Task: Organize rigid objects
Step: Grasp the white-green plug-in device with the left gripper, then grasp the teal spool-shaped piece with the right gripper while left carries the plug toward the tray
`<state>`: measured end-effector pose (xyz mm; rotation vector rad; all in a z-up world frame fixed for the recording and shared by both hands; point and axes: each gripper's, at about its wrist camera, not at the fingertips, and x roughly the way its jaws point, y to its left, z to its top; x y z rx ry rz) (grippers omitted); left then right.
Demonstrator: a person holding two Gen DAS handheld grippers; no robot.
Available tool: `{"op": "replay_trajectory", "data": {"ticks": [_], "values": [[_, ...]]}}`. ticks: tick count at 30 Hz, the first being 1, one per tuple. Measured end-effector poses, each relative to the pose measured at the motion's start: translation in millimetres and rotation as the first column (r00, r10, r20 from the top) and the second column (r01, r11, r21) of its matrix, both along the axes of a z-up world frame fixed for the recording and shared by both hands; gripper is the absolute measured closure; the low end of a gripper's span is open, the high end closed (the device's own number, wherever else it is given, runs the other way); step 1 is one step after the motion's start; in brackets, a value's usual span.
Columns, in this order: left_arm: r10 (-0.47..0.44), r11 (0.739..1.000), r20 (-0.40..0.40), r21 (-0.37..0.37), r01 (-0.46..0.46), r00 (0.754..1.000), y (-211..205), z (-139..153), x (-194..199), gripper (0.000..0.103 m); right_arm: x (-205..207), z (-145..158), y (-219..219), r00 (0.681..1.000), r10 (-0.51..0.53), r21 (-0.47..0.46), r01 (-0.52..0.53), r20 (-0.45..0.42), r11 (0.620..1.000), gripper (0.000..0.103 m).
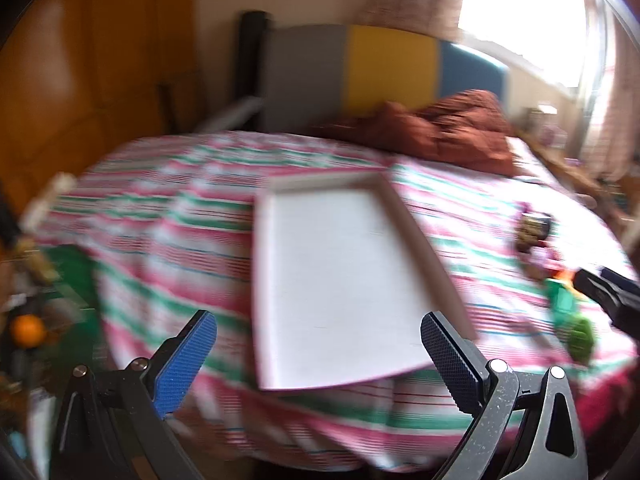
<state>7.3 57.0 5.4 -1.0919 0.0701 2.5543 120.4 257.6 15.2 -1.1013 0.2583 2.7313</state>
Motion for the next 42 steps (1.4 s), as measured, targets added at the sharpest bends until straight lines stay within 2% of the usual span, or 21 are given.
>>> {"op": "replay_trajectory", "data": {"ticks": [3,6,8,12,16,20,22,28,33,34,35,37,39,42], "values": [[-0.100,0.992,0.045,0.083,0.096,0.994,20.3,-1.6,-2.5,0.000,16.6,9.7,45.6,0.996,-0.090,-0.054,0.090,0.001,0.994,0.013],[-0.212,0.974,0.051,0.086,0.208,0.976,52.5,-1.5,-1.1,0.000,38.7,17.8,89.1,0.981,-0.195,-0.091,0.195,0.002,0.977,0.013],[-0.298,0.951,0.058,0.099,0.291,0.953,76.5,0.0,3.4,0.000,54.4,20.9,109.7,0.966,-0.257,-0.095,0.257,0.008,0.962,0.013],[-0.466,0.881,0.098,0.147,0.450,0.880,125.1,-2.7,14.4,0.001,80.8,21.6,134.0,0.942,-0.335,-0.080,0.335,0.020,0.939,0.013],[-0.594,0.801,0.169,0.209,0.560,0.786,175.3,-10.4,30.5,0.009,97.3,16.3,146.7,0.926,-0.375,-0.083,0.377,0.036,0.923,0.013],[-0.656,0.754,0.234,0.238,0.612,0.718,215.6,-22.5,46.0,0.013,101.4,14.4,150.8,0.922,-0.384,-0.077,0.386,0.043,0.919,0.013],[-0.666,0.746,0.255,0.237,0.623,0.701,230.6,-27.5,53.1,0.013,104.4,15.5,152.4,0.923,-0.384,-0.072,0.386,0.037,0.920,0.013],[-0.658,0.752,0.322,0.222,0.621,0.681,273.4,-47.0,62.6,0.012,110.6,17.4,156.2,0.921,-0.388,-0.058,0.389,0.022,0.919,0.013],[-0.626,0.775,0.361,0.195,0.601,0.691,293.5,-63.0,61.5,0.014,114.4,15.6,158.0,0.923,-0.384,-0.060,0.385,0.020,0.921,0.013],[-0.618,0.781,0.365,0.191,0.594,0.696,295.5,-65.7,60.3,0.020,114.8,14.8,158.4,0.923,-0.385,-0.062,0.385,0.021,0.921,0.013],[-0.612,0.786,0.371,0.183,0.591,0.698,297.5,-69.6,59.0,0.033,115.2,14.3,159.2,0.922,-0.386,-0.066,0.387,0.023,0.920,0.013],[-0.611,0.784,0.393,0.184,0.593,0.687,298.9,-77.1,57.1,0.047,116.1,12.8,159.0,0.922,-0.387,-0.075,0.387,0.026,0.919,0.013],[-0.619,0.781,0.378,0.204,0.590,0.689,292.1,-76.7,56.5,0.047,115.4,11.7,158.5,0.922,-0.385,-0.074,0.386,0.032,0.919,0.013],[-0.635,0.769,0.336,0.190,0.610,0.695,279.1,-70.0,58.6,0.047,111.5,10.6,156.6,0.924,-0.379,-0.078,0.381,0.044,0.921,0.013]]}}
